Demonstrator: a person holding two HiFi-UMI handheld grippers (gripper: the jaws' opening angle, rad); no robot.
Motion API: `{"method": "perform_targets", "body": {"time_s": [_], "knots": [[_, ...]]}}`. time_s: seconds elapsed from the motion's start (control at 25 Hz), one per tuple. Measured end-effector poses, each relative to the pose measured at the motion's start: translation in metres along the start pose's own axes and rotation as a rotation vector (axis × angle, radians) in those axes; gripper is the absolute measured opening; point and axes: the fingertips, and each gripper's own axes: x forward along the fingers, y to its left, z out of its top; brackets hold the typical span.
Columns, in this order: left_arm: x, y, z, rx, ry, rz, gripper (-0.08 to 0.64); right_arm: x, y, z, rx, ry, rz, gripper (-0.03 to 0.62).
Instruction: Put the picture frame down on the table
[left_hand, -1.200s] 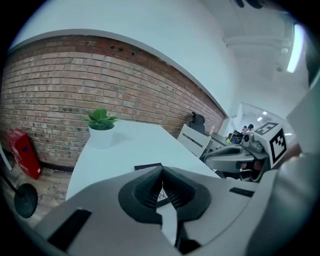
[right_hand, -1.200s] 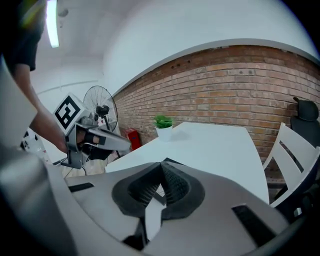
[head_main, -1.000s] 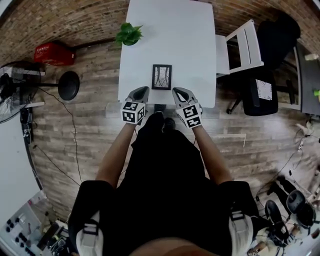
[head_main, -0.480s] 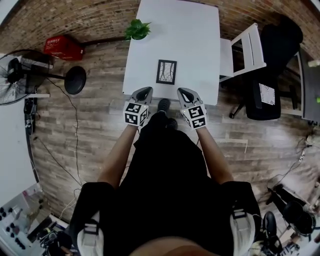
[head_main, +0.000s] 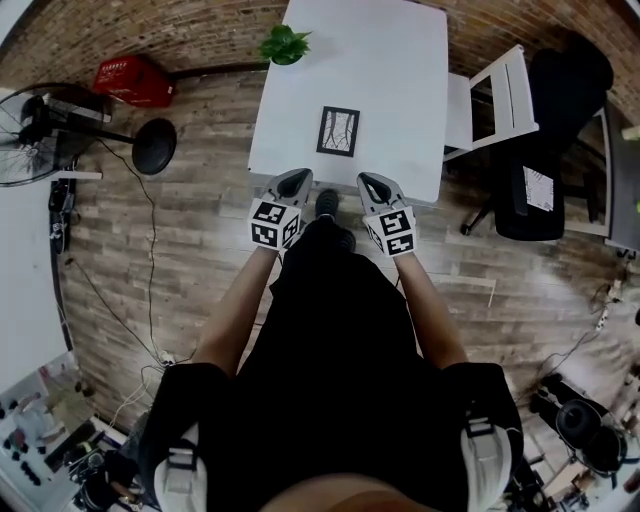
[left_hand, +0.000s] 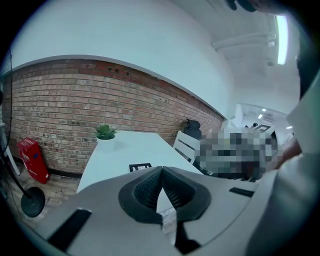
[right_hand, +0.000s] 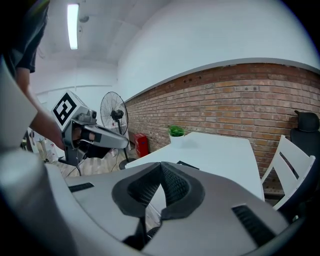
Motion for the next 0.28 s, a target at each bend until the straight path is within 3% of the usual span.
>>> {"method": "perform_targets", "body": {"time_s": [0.28], "knots": [[-0.0106,-0.0071,0.0015,-0.015,-0.021,-0.001,0.02,-0.0041,0.0074,0.0015,0.001,-0.009,0.005,-0.002]]}}
